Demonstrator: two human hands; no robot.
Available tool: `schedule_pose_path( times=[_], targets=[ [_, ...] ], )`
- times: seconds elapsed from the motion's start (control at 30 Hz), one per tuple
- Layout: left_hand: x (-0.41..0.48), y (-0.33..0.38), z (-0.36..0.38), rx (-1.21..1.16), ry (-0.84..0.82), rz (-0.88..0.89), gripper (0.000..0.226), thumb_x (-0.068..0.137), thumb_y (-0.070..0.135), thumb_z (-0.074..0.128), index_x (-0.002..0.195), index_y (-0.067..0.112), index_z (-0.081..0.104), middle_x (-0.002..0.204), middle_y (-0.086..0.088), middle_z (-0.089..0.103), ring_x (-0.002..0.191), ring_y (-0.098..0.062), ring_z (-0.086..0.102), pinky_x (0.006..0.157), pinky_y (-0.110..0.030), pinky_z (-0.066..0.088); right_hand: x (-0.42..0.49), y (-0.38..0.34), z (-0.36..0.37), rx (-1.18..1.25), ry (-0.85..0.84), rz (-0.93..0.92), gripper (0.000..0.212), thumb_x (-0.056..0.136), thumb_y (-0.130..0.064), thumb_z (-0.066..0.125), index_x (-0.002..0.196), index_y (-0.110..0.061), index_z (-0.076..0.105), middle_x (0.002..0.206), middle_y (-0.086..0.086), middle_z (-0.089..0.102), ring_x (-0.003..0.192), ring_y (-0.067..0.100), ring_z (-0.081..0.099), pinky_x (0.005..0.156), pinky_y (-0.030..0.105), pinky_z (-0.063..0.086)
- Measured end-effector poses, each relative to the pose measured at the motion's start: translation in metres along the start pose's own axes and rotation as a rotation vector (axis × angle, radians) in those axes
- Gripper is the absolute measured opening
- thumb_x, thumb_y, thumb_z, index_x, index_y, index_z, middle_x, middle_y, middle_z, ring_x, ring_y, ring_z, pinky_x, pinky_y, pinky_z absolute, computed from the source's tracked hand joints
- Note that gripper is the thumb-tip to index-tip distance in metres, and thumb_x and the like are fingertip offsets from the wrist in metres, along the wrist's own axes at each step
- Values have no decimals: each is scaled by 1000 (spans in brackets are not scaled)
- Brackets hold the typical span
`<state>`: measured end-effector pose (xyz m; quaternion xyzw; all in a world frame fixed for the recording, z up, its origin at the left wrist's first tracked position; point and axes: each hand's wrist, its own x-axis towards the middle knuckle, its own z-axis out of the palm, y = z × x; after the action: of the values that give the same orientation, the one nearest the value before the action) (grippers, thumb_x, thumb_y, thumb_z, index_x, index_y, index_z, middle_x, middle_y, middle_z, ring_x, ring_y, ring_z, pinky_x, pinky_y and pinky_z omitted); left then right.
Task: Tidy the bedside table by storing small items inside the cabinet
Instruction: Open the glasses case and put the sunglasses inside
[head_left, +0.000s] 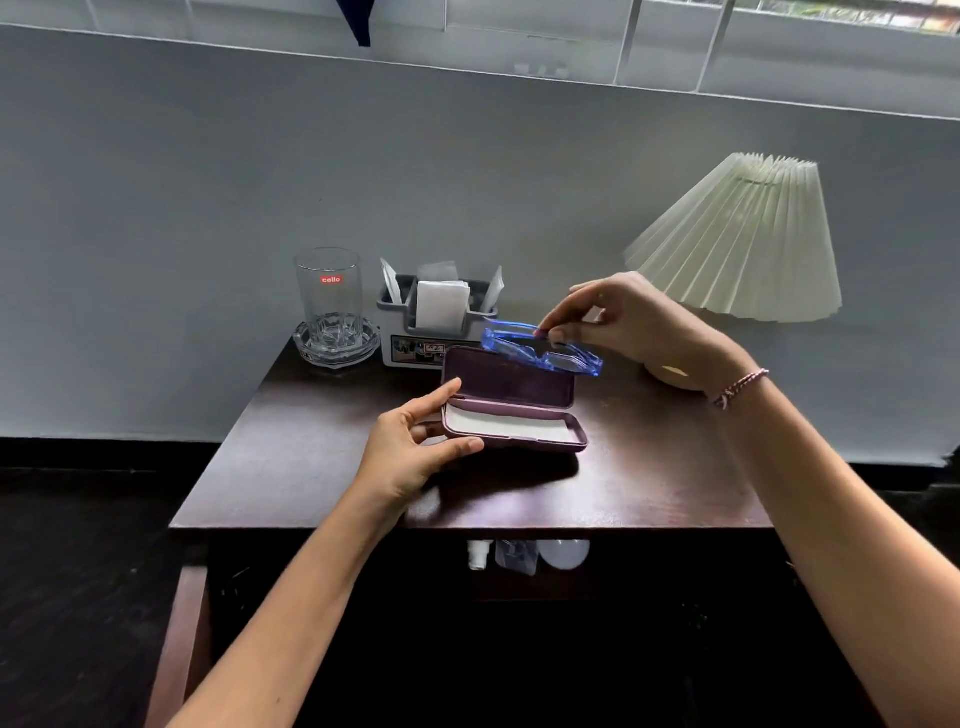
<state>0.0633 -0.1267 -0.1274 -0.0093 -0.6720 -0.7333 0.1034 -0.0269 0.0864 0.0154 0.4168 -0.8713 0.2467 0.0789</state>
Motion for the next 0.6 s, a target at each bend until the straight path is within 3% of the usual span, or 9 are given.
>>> schedule_pose_path(
  times=[0.1, 0.23, 0.43, 0.6],
  targets=[
    [1, 1, 0, -21, 18, 49, 89, 49, 8, 83, 128, 31, 52, 95, 9, 72, 86, -4, 67, 78, -16, 53, -3, -4, 3, 22, -55, -23, 13, 81, -17, 72, 93, -16, 77, 74, -12, 64, 67, 3, 54, 63, 5, 37],
    [3, 2, -1, -31, 38, 100, 101, 52, 4, 82, 129, 50, 38, 96, -1, 67, 81, -4, 69, 73, -14, 53, -4, -3, 12, 0, -129, -41, 15, 80, -17, 73, 94, -13, 76, 80, 1, 70, 71, 21, 58, 67, 25, 47],
    [5, -1, -2, 15, 54, 93, 117, 60, -7, 78, 144, 43, 16, 99, -5, 61, 78, -5, 69, 73, -15, 53, -2, -3, 29, -29, -199, -53, 13, 80, -19, 73, 93, -16, 77, 81, 1, 72, 70, 21, 59, 64, 18, 42],
    [2, 1, -2, 19, 56, 77, 121, 48, 11, 82, 144, 43, 15, 106, -6, 59, 85, -10, 68, 83, -24, 55, 0, -6, 37, -53, -256, -67, 16, 80, -20, 73, 95, -16, 76, 81, -1, 69, 71, 19, 58, 65, 19, 42]
  ],
)
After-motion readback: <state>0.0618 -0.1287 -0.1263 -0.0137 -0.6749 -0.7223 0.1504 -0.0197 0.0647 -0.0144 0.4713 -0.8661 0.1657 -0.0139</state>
